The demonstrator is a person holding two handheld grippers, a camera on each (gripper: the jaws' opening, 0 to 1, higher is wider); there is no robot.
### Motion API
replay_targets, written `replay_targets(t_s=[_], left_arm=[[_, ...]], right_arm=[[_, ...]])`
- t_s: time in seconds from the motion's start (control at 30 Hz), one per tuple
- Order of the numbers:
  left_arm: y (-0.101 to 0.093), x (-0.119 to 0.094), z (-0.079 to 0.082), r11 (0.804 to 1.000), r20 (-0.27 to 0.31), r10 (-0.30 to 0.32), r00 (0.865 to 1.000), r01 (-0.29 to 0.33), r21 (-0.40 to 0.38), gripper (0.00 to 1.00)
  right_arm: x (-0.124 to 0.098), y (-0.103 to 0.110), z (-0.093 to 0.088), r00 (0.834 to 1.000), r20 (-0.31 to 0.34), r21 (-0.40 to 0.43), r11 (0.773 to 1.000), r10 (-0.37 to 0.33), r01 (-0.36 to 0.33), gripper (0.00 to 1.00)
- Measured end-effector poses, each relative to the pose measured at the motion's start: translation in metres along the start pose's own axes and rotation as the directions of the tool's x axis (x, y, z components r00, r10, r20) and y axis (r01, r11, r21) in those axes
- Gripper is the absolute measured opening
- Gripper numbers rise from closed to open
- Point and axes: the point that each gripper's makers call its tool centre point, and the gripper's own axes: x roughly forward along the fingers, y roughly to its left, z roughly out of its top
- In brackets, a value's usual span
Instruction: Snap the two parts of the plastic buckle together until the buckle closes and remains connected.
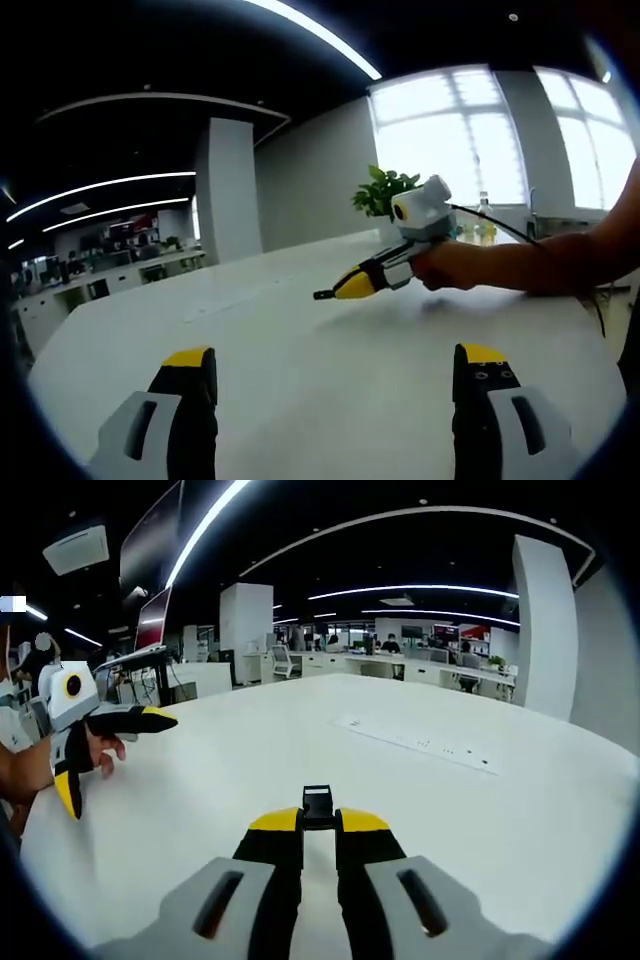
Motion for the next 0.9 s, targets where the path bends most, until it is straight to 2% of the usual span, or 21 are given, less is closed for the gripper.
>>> replay_targets(t_s=[0.43,0.9], left_arm=[[-0.003,0.002,-0.002,1.0,-0.005,-0.011,1.0,0.011,0.004,0.99],[-0.006,0.003,-0.005,1.0,-0.018,-0.016,1.0,0.016,0.007,0.99]], right_arm=[[0.013,-0.01,0.002,1.0,-0.005,0.008,1.0,-0.006,0.006,0.09],[0.04,-0.024,0.009,1.0,-0.009,0.003,1.0,-0.02,0.02,0.09]])
